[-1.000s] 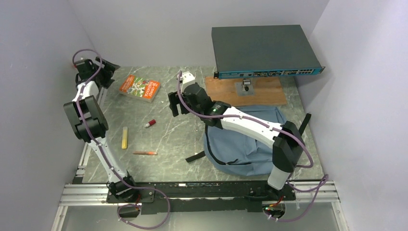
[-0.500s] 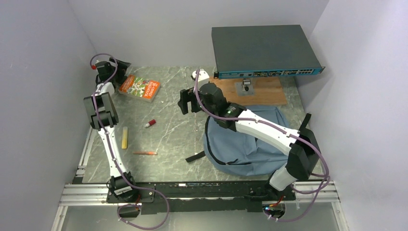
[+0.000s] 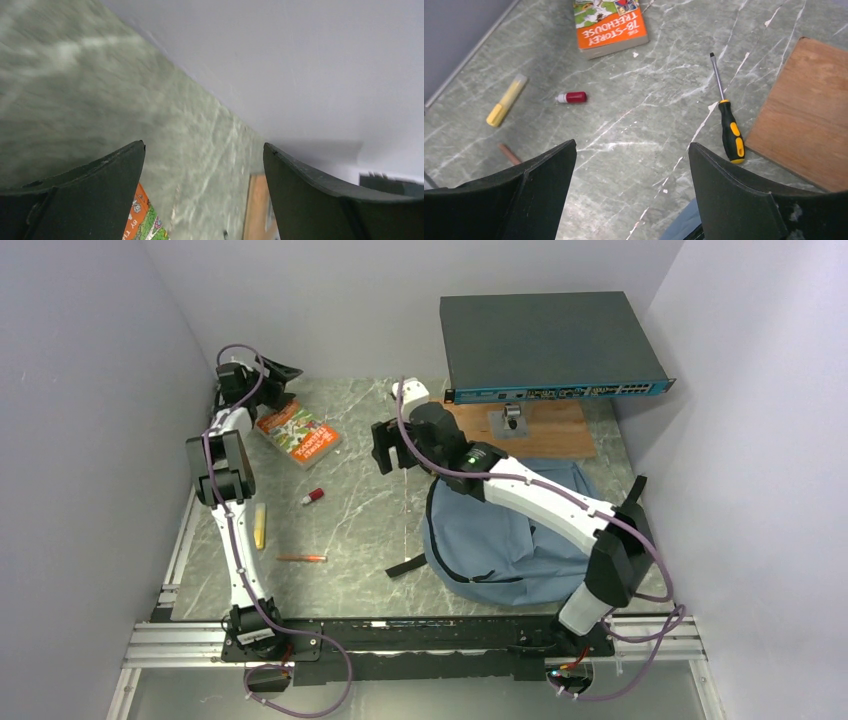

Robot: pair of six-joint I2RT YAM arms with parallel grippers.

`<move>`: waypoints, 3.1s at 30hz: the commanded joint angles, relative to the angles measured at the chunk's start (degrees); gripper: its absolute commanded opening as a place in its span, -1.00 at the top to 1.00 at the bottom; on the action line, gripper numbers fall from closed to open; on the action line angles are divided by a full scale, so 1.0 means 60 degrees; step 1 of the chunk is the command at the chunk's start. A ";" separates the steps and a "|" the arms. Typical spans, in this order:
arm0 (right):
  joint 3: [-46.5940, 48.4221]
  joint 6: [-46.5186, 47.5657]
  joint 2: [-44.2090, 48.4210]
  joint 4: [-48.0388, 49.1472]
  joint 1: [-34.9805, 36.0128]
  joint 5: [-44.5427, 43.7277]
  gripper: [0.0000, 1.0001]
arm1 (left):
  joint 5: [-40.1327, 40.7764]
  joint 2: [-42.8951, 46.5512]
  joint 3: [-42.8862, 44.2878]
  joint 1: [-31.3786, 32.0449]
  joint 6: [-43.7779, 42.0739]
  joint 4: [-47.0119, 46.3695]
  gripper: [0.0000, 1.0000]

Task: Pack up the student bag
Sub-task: Pick up the book at the corner of the board.

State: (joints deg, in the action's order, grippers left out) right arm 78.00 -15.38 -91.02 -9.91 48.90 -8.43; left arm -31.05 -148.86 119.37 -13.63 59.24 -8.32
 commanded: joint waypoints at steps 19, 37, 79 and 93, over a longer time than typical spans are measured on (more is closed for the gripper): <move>0.1786 -0.0366 -0.2536 -0.0472 0.1209 -0.0814 -0.71 | -0.2323 0.5839 -0.4100 -0.0014 -0.4623 0.4700 -0.99; 0.6346 -0.2412 -0.7314 0.1053 0.0927 0.1245 -0.74 | -0.0081 0.4258 -0.3584 -0.1683 -0.8172 0.7499 -0.99; 0.6350 -0.1818 -0.8699 0.0669 -0.0043 0.1007 0.03 | -0.1591 0.4979 -0.4242 0.1348 -0.7462 0.7502 0.28; 0.6862 0.0096 -0.8368 -0.0601 0.0039 0.0408 -0.29 | -0.1800 0.4922 -0.4097 0.1363 -0.7379 0.7709 1.00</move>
State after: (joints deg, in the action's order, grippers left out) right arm 117.43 -22.57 -143.96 -7.38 47.86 -3.53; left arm -34.44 -121.32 93.69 -8.62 13.02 32.84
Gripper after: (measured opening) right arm 0.606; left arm 0.047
